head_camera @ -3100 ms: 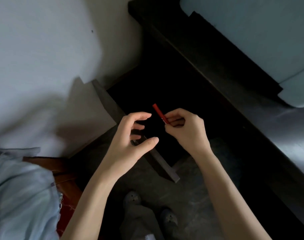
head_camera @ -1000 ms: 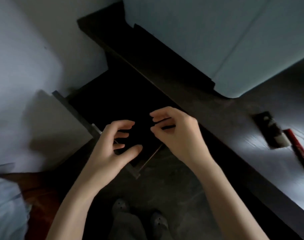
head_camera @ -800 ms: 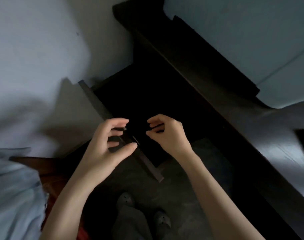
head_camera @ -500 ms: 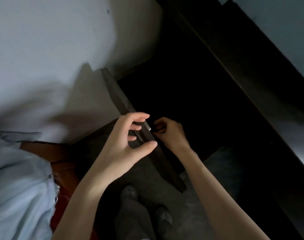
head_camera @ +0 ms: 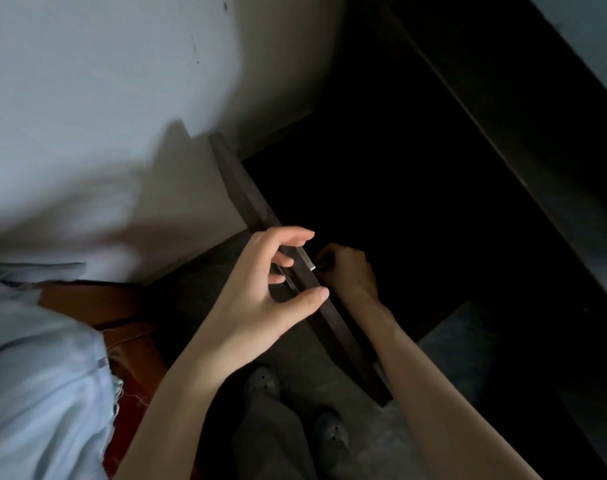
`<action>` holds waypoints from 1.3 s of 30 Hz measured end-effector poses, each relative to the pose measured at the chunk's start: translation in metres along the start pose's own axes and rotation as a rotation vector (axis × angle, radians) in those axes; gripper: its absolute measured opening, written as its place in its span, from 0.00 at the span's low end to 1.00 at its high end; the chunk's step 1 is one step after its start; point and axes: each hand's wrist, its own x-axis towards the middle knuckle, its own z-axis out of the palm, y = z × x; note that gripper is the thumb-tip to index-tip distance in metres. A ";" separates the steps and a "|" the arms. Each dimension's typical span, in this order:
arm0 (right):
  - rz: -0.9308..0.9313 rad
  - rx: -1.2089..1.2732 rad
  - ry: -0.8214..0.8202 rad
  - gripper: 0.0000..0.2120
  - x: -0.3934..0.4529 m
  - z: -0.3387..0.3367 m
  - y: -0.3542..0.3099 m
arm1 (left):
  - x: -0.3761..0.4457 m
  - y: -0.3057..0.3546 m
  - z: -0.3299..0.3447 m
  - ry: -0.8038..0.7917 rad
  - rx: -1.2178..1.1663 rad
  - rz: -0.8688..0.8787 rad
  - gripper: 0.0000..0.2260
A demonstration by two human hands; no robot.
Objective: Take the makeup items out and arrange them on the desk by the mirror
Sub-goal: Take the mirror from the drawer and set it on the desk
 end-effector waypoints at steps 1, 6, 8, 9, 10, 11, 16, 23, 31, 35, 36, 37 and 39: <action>0.009 0.018 -0.001 0.09 -0.001 -0.001 0.000 | 0.000 0.000 0.001 0.001 0.007 0.000 0.25; 0.002 0.124 0.045 0.10 -0.015 -0.016 0.001 | 0.000 0.005 0.004 -0.008 0.045 0.025 0.25; -0.046 0.165 0.087 0.09 -0.027 -0.025 0.000 | -0.002 0.008 0.005 -0.017 0.057 0.034 0.26; -0.076 0.175 0.111 0.09 -0.036 -0.032 0.000 | -0.004 0.009 0.006 -0.021 0.063 0.040 0.26; -0.108 0.183 0.137 0.09 -0.045 -0.039 -0.001 | -0.005 0.011 0.007 -0.024 0.068 0.048 0.26; -0.138 0.193 0.164 0.09 -0.054 -0.047 -0.001 | -0.007 0.014 0.009 -0.028 0.072 0.057 0.26; -0.194 0.264 0.274 0.09 -0.110 -0.087 0.002 | -0.017 0.035 0.026 -0.065 0.084 0.113 0.25; -0.178 0.263 0.412 0.10 -0.185 -0.133 0.038 | -0.038 0.075 0.073 -0.167 0.087 0.198 0.25; 0.003 0.282 0.708 0.13 -0.259 -0.197 0.125 | -0.056 0.110 0.147 -0.325 0.106 0.303 0.26; 0.170 0.227 0.839 0.12 -0.288 -0.211 0.173 | -0.062 0.120 0.182 -0.390 0.114 0.322 0.26; 0.198 0.204 0.860 0.12 -0.292 -0.213 0.183 | -0.063 0.121 0.189 -0.403 0.122 0.327 0.26; 0.222 0.191 0.876 0.11 -0.296 -0.214 0.191 | -0.064 0.122 0.195 -0.414 0.128 0.330 0.26; 0.264 0.177 0.878 0.10 -0.298 -0.214 0.203 | -0.065 0.121 0.205 -0.428 0.133 0.333 0.26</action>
